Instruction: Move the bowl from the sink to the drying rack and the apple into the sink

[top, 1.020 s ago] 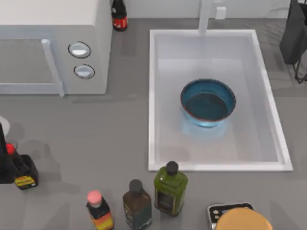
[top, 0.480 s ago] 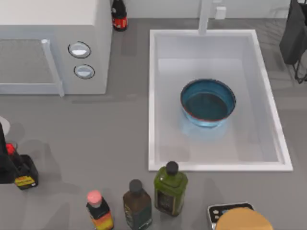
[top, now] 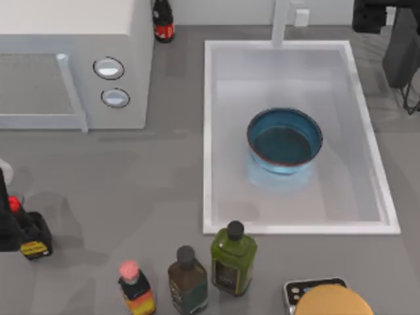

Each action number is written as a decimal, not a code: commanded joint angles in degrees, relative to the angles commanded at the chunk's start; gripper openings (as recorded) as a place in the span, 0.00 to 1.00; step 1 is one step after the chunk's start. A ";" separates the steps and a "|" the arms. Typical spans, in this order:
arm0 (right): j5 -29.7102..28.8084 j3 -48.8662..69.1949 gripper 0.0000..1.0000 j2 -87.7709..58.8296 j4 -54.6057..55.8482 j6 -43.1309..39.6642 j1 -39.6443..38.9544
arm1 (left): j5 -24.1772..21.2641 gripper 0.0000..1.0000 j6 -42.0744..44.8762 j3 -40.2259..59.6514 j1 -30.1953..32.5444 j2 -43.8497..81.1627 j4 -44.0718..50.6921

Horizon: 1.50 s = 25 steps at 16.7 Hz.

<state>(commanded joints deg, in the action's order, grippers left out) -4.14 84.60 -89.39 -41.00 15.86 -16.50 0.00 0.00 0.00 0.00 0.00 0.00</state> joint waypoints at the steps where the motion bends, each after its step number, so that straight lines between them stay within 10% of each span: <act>1: -0.25 5.81 1.00 -6.27 -2.95 1.33 -1.24 | 0.00 1.00 0.00 0.00 0.00 0.00 0.00; 12: -2.15 55.21 1.00 -58.59 -28.21 13.58 -12.20 | 0.00 1.00 0.00 0.00 0.00 0.00 0.00; 25: -2.28 60.16 1.00 -67.15 -27.36 14.58 -12.99 | 0.00 1.00 0.00 0.00 0.00 0.00 0.00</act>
<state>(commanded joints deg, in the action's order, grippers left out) -6.42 144.76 -156.54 -68.36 30.44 -29.49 0.00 0.00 0.00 0.00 0.00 0.00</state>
